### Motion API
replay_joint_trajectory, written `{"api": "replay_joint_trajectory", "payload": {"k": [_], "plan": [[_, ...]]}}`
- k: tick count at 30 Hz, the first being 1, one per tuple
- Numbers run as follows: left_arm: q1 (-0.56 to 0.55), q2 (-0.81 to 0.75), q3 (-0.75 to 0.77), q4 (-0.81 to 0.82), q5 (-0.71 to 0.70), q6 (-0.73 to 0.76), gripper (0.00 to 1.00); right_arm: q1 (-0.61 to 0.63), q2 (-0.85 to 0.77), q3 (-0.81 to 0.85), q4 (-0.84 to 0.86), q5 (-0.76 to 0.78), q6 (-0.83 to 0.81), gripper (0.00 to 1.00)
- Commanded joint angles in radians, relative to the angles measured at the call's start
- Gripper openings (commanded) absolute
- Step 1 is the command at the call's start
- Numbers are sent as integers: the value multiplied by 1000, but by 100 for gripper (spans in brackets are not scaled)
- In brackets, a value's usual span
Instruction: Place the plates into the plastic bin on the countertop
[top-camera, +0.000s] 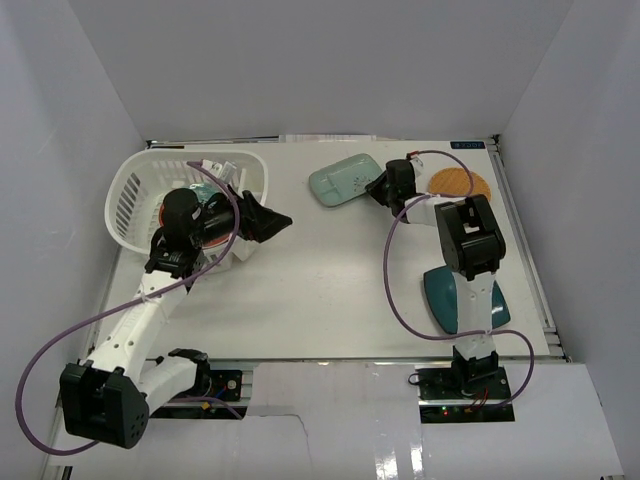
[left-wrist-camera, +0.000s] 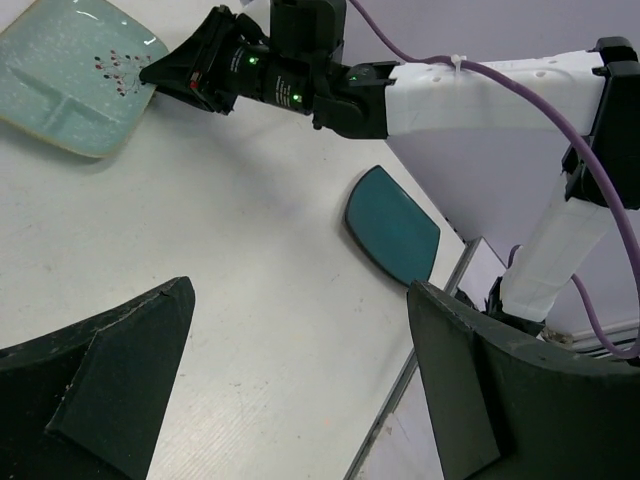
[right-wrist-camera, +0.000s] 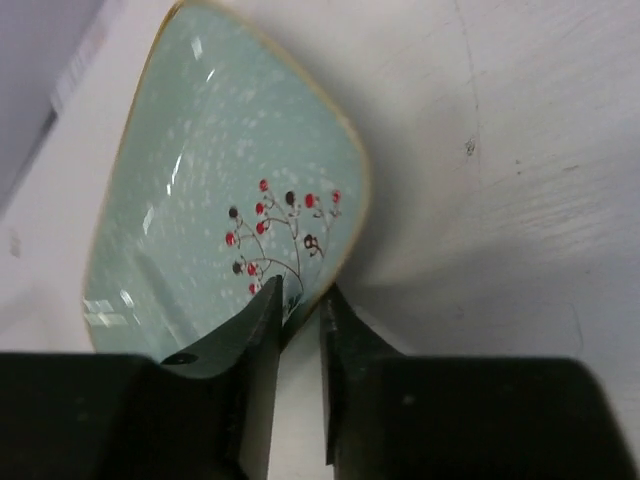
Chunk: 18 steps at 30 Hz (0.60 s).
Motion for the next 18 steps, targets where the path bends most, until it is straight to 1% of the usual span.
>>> {"api": "replay_joint_trajectory", "payload": {"k": [1, 2, 4, 7, 8, 10, 11, 12, 13, 14, 15, 16, 17, 18], "plan": [[-3, 1, 5, 3, 47, 27, 98, -15, 16, 14, 12, -23, 50, 17], [-3, 2, 5, 2, 45, 30, 98, -23, -15, -7, 61, -32, 58, 8], [-3, 8, 11, 2, 51, 29, 98, -32, -65, -85, 116, -32, 57, 8], [-4, 37, 33, -6, 71, 9, 98, -58, -167, -106, 136, -107, -6, 8], [-6, 48, 44, -12, 76, -2, 98, -70, -231, -124, 136, -155, -25, 8], [-15, 77, 91, -53, 76, -1, 98, -87, -297, -143, 124, -231, -84, 8], [-25, 90, 108, -96, 68, 5, 98, -109, -361, -158, 104, -306, -98, 8], [-54, 112, 126, -122, 53, 19, 98, -120, -392, -169, 81, -343, -111, 8], [-74, 123, 155, -167, 12, 25, 98, -139, -424, -185, 55, -417, -129, 8], [-123, 137, 171, -184, -10, 30, 98, -147, -490, -228, 46, -457, -138, 8], [-148, 151, 185, -219, -34, 38, 98, -153, -521, -250, 34, -486, -149, 8], [-171, 180, 195, -234, -94, 38, 98, -155, -555, -273, 6, -511, -160, 8], [-211, 192, 208, -242, -122, 39, 98, -158, -620, -299, 3, -549, -175, 8], [-228, 206, 214, -250, -148, 39, 98, -158, -650, -355, 1, -571, -178, 8]]}}
